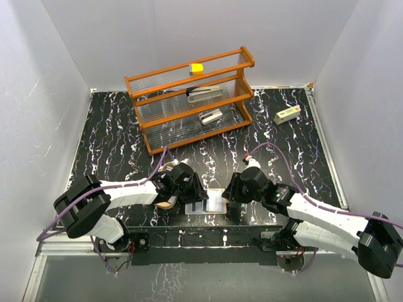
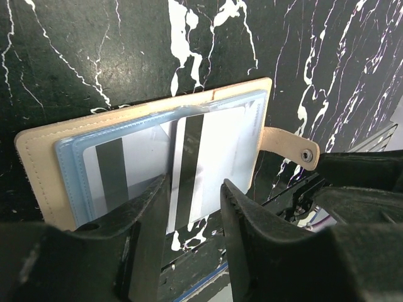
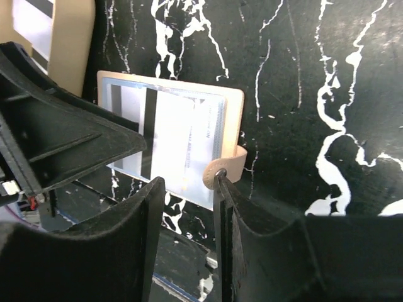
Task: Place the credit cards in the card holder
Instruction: Insert the credit card into the card holder.
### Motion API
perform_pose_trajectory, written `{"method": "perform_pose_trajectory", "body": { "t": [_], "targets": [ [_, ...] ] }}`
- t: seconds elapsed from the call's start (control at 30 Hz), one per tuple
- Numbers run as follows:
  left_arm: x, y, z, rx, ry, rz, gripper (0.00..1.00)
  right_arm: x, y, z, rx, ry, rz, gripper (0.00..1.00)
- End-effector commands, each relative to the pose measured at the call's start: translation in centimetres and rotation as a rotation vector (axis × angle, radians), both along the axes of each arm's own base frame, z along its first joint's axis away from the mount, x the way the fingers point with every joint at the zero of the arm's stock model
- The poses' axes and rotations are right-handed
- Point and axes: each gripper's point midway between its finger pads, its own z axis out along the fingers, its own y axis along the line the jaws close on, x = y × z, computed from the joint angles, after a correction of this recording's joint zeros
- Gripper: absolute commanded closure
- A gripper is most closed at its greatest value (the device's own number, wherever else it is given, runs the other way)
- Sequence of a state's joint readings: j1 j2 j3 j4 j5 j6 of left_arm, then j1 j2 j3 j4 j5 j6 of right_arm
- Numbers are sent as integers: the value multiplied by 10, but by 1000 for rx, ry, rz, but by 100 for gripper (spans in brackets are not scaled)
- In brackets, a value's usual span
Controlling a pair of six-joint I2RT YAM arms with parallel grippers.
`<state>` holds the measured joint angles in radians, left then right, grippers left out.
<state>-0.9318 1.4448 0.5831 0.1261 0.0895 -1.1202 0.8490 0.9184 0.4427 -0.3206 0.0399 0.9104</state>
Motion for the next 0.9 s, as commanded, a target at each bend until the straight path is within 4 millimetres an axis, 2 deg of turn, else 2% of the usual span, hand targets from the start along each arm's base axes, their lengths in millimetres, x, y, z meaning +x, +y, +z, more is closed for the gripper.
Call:
{"method": "perform_pose_trajectory", "body": {
  "t": [0.0, 0.3, 0.57, 0.87],
  "targets": [
    [4, -2, 10, 3, -30, -13, 63, 13, -6, 11, -74, -50, -16, 65],
    [0, -4, 6, 2, -15, -30, 61, 22, -10, 5, -163, -60, -6, 63],
    [0, -9, 6, -15, -13, -40, 61, 20, -12, -5, -178, -54, 1, 75],
    [0, -19, 8, -43, -15, -66, 61, 17, -11, -13, -166, -40, 3, 82]
  ]
}}
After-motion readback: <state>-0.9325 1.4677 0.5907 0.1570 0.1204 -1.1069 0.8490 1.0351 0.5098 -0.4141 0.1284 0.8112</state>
